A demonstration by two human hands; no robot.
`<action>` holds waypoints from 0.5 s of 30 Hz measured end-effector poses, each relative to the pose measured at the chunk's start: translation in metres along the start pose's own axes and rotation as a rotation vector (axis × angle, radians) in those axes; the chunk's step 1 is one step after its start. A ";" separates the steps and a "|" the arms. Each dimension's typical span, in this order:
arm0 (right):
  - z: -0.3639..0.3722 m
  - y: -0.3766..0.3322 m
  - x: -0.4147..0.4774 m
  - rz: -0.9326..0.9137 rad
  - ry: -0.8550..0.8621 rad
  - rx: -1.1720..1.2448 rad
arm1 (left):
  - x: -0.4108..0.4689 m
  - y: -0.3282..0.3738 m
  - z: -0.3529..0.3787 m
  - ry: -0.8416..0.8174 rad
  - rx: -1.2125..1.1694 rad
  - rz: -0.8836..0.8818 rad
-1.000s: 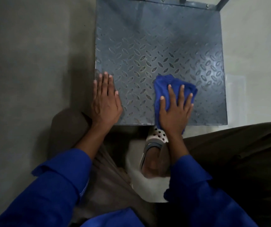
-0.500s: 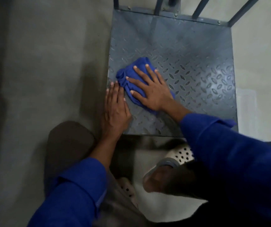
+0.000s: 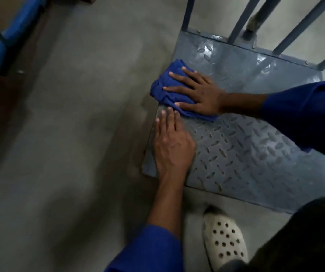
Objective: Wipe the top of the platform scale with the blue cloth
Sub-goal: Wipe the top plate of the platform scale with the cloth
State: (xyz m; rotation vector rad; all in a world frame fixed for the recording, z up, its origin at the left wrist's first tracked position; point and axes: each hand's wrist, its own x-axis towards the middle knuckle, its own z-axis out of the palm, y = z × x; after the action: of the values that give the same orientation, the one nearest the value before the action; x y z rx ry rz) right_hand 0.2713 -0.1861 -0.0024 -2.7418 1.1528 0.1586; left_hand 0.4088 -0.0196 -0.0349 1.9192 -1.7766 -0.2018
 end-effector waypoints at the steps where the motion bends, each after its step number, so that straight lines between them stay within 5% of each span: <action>1: 0.002 0.000 0.000 -0.007 0.010 -0.001 | -0.002 -0.003 0.001 -0.009 -0.024 -0.003; 8: 0.022 -0.038 -0.007 0.022 0.168 0.046 | -0.050 -0.011 -0.011 -0.097 0.063 0.035; 13: 0.013 -0.059 -0.030 -0.254 0.032 0.046 | -0.107 -0.035 -0.014 -0.016 0.035 0.098; 15: 0.001 -0.035 -0.019 -0.193 0.029 0.022 | -0.120 -0.030 -0.010 0.005 0.033 0.048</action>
State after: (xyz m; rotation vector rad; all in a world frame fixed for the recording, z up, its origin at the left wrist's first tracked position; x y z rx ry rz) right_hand 0.2837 -0.1485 0.0030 -2.8237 0.8833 0.0818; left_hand 0.4241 0.0988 -0.0672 1.8954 -1.8316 -0.1518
